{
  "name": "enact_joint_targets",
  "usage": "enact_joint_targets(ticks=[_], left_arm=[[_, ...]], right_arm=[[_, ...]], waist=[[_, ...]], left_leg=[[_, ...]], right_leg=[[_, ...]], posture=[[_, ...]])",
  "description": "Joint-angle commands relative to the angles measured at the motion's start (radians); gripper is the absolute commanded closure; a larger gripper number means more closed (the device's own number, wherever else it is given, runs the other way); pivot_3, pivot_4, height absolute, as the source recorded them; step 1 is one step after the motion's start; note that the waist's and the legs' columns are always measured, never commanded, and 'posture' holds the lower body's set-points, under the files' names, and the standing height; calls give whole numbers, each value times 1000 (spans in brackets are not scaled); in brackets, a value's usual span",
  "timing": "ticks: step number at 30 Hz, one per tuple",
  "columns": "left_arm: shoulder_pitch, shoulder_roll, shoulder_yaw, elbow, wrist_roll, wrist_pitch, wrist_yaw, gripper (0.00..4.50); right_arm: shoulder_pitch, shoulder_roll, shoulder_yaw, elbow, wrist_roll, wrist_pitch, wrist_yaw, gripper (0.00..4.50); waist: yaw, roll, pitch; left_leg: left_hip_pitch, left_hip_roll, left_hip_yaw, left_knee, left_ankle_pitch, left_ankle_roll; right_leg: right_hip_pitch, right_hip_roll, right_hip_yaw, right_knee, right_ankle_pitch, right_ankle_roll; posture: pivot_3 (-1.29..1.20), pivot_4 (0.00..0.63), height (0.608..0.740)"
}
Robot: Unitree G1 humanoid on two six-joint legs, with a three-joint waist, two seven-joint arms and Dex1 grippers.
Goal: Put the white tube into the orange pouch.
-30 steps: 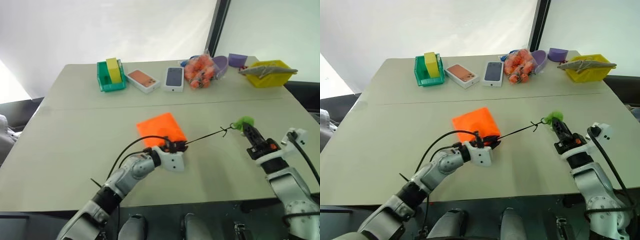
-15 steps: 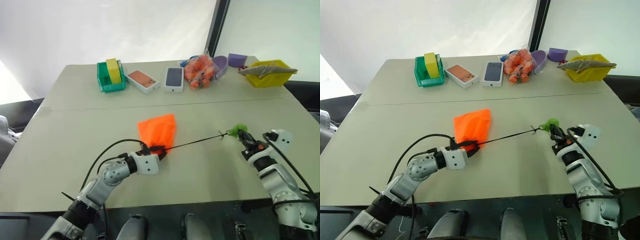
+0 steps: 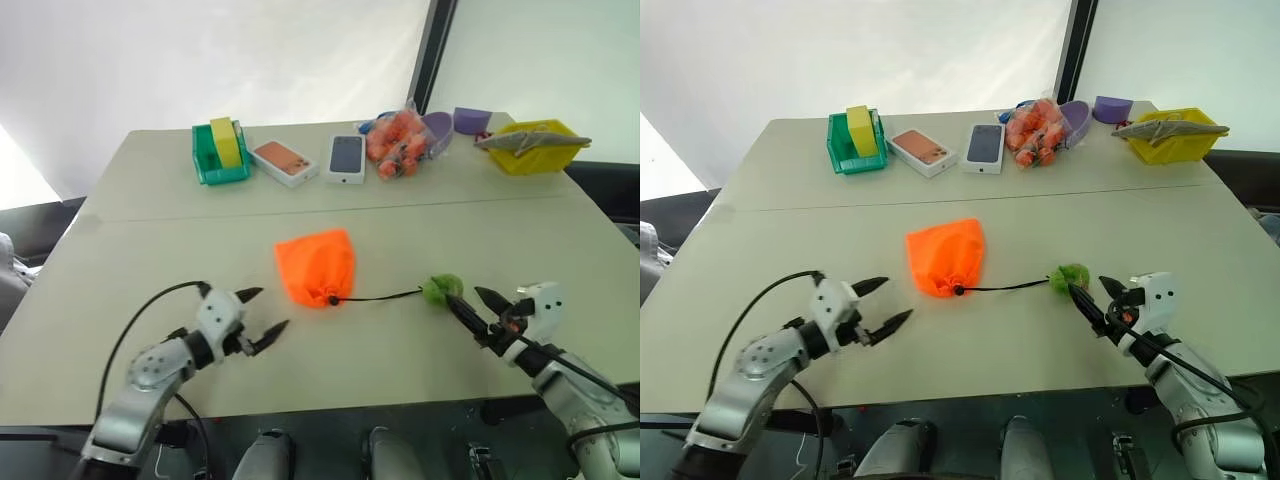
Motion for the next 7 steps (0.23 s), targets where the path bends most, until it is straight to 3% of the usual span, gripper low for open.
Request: enact_joint_targets(ticks=[1,7], left_arm=[[3,-10,126,48,-51,45,62,312],[-23,-29,184,98,-68,66,85,312]], right_arm=[[11,-27,-14,11,-33,-44,71,943],[-32,-20,-14,38,-41,-58,125,943]], waist=[[0,-1,1],[2,-3,2]], left_leg=[[0,0,0,0,0,0],[0,0,1,0,0,0]], right_leg=[[0,0,0,0,0,0],[0,0,0,-1,0,0]], posture=[[0,150,740],[0,150,740]])
